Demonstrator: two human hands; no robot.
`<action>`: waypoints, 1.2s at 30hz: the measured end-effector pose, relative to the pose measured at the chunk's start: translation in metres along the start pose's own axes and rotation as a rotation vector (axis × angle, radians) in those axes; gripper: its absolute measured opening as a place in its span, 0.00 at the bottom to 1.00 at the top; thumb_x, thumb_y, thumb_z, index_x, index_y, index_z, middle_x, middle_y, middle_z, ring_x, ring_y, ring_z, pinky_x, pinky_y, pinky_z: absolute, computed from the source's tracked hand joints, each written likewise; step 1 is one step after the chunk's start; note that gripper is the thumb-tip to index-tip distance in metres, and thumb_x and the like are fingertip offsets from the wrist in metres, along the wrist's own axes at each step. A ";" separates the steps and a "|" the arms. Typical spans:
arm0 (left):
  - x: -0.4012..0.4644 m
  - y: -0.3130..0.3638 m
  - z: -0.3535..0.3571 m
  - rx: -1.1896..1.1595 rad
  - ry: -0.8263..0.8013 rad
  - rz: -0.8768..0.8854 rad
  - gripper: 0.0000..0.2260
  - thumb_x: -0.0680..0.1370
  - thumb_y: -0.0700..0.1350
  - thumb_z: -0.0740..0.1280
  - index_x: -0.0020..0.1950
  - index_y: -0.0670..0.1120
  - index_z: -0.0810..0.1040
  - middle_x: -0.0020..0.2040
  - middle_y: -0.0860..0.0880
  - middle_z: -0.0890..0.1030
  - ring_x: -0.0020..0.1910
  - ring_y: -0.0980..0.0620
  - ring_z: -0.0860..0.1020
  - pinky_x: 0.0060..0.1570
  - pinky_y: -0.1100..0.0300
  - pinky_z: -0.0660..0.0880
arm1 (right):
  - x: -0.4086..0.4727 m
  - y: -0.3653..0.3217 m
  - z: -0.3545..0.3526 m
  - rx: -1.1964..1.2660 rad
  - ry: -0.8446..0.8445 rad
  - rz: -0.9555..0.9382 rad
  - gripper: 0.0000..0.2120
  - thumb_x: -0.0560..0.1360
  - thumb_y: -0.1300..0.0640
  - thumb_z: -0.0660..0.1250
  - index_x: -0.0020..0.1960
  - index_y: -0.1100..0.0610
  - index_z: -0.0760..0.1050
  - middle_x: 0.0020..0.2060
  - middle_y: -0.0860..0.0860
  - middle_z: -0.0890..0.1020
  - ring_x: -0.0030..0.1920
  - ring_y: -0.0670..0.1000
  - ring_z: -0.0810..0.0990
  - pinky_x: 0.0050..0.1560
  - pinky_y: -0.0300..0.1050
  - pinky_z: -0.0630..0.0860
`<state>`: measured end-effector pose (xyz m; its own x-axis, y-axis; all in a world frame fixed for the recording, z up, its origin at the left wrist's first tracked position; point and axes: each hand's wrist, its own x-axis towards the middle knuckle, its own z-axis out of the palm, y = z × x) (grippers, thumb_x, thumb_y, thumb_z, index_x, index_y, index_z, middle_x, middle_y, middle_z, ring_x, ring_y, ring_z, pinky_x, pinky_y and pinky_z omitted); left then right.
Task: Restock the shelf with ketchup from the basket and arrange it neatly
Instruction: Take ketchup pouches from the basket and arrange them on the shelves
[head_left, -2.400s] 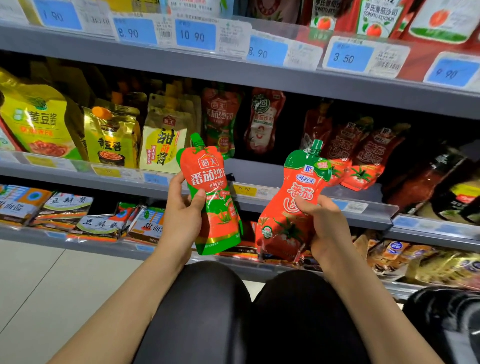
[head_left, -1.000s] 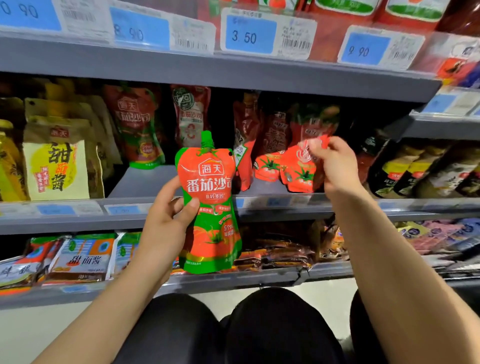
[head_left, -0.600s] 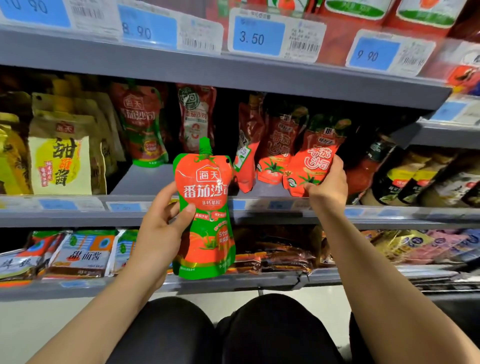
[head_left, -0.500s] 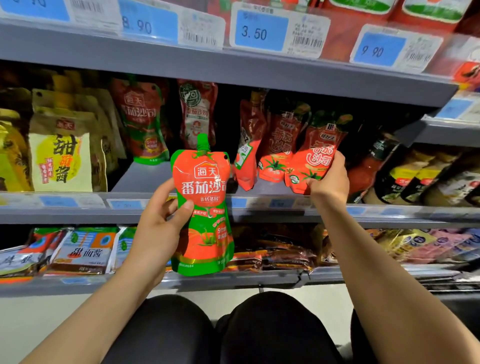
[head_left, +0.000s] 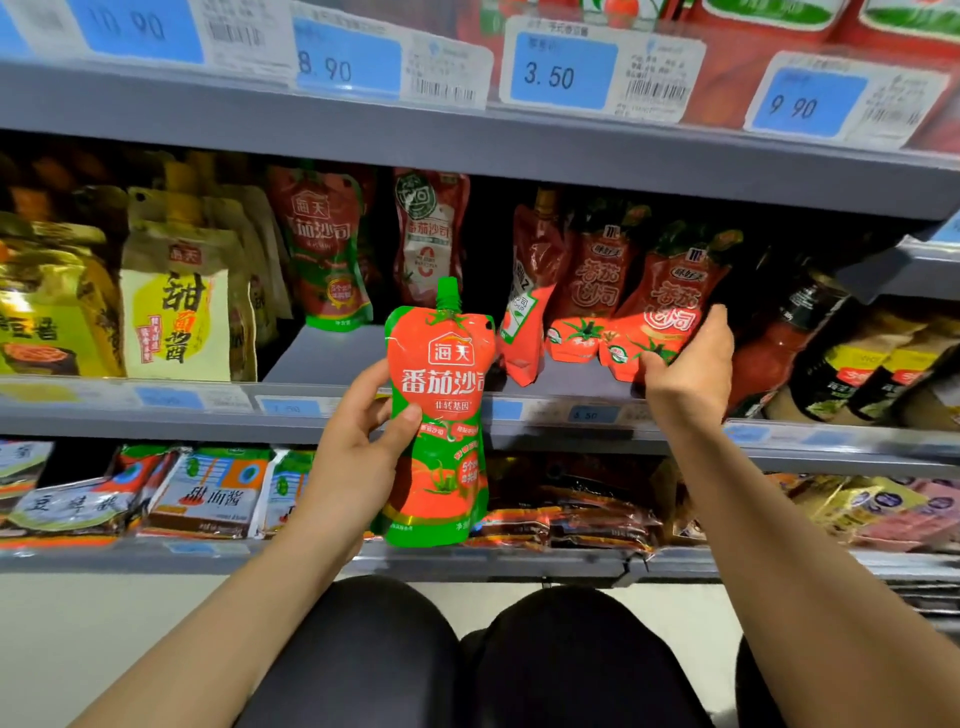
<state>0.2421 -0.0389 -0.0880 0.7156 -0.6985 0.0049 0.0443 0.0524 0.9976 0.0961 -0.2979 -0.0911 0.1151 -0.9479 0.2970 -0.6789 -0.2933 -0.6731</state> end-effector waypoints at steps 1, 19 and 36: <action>0.000 0.002 -0.001 -0.001 0.010 0.011 0.17 0.80 0.39 0.62 0.55 0.63 0.73 0.49 0.57 0.82 0.48 0.62 0.81 0.46 0.61 0.77 | -0.011 -0.005 -0.004 0.008 0.051 -0.063 0.32 0.74 0.62 0.68 0.74 0.60 0.57 0.70 0.57 0.65 0.71 0.57 0.63 0.70 0.47 0.59; 0.008 0.022 -0.095 0.304 0.169 0.253 0.14 0.80 0.51 0.63 0.63 0.65 0.68 0.61 0.63 0.74 0.63 0.61 0.72 0.61 0.58 0.71 | -0.154 -0.197 0.039 0.772 -0.881 0.025 0.17 0.69 0.72 0.71 0.47 0.54 0.70 0.39 0.53 0.82 0.35 0.46 0.82 0.33 0.40 0.80; 0.044 -0.087 -0.149 1.057 0.296 0.382 0.29 0.76 0.56 0.60 0.75 0.48 0.58 0.78 0.48 0.54 0.78 0.47 0.45 0.72 0.41 0.51 | -0.105 -0.225 0.175 0.432 -0.538 -0.082 0.11 0.73 0.54 0.71 0.42 0.60 0.73 0.34 0.49 0.75 0.39 0.48 0.75 0.37 0.39 0.69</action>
<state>0.3737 0.0316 -0.1848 0.6977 -0.5646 0.4408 -0.7138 -0.4955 0.4950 0.3638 -0.1544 -0.0895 0.5728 -0.8177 0.0566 -0.3156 -0.2838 -0.9055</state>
